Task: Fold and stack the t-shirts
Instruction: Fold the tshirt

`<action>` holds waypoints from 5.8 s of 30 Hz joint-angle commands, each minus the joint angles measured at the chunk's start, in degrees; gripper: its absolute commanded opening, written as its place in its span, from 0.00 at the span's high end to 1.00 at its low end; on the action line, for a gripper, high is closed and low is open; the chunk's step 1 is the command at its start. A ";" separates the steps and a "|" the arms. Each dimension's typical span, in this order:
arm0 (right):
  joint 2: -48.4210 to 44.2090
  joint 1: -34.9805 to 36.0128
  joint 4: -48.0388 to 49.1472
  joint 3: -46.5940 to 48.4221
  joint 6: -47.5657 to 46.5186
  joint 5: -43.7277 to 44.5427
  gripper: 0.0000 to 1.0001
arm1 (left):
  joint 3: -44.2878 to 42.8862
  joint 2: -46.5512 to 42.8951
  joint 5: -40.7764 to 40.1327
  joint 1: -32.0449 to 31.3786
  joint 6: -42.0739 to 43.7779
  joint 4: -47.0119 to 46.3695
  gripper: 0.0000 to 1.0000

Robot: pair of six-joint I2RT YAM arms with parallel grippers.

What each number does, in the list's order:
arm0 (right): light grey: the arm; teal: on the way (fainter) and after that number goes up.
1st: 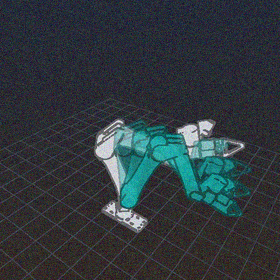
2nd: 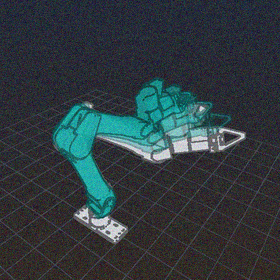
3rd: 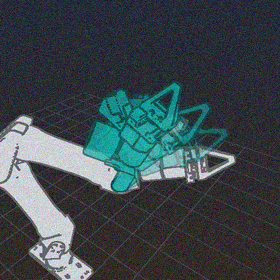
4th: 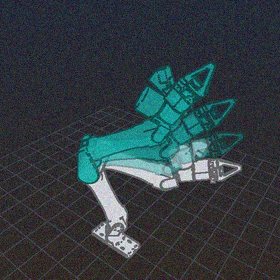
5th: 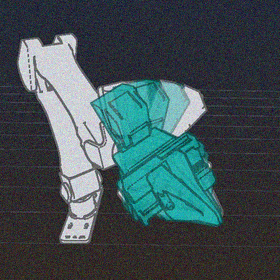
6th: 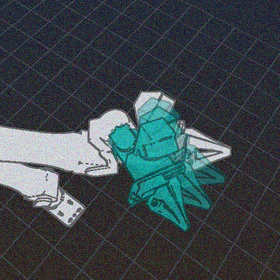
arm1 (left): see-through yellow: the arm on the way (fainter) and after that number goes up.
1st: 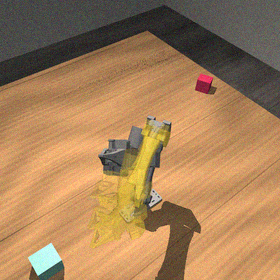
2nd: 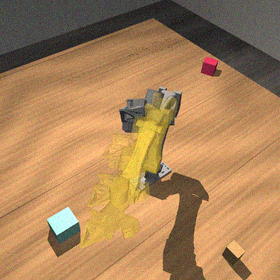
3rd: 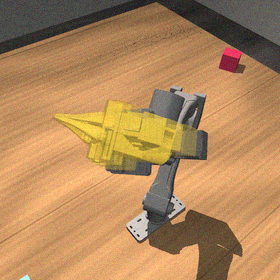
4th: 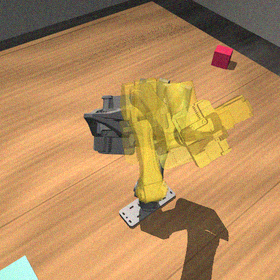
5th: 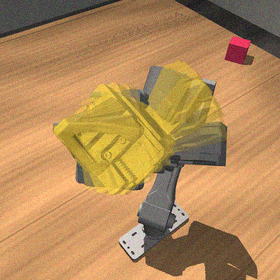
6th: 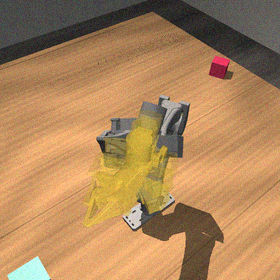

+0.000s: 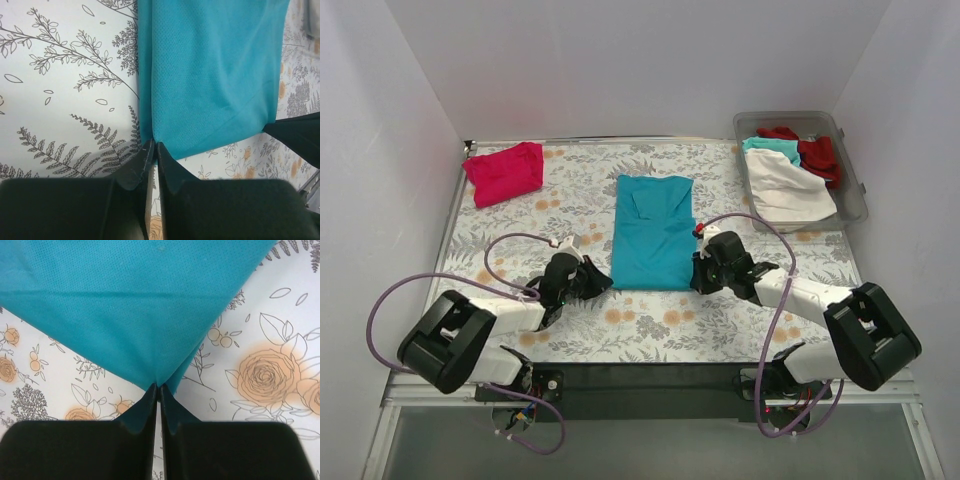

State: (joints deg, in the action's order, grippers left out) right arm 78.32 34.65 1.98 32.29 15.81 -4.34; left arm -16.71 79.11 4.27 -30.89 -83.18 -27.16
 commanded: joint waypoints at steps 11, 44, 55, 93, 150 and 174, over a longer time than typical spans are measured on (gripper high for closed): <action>-6.96 0.33 -3.39 -1.62 1.41 2.58 0.36 | 1.24 -8.02 -2.34 -0.74 -1.90 4.92 0.68; -0.18 2.95 2.77 -4.61 3.26 -3.22 0.99 | 3.00 1.05 6.27 -2.76 -2.34 -7.74 1.00; -12.84 10.43 -10.13 -8.91 8.18 0.03 0.99 | 10.55 -22.03 3.72 -6.37 -6.29 7.46 1.00; -1.25 -6.26 -14.20 24.21 -3.51 0.05 0.99 | -28.02 6.47 5.91 1.18 3.99 0.09 1.00; -25.94 9.63 -35.90 2.78 3.52 -14.46 0.99 | -0.69 -41.58 -8.23 -20.16 -11.91 43.41 1.00; -26.82 12.72 -37.23 21.06 -0.34 3.70 0.99 | -18.53 -30.95 -28.61 -32.30 1.77 31.74 1.00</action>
State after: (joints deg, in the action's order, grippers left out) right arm 50.41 47.64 -37.43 51.68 17.06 -7.42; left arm -33.76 47.18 -19.33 -63.13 -85.71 9.85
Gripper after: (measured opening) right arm 0.020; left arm 0.018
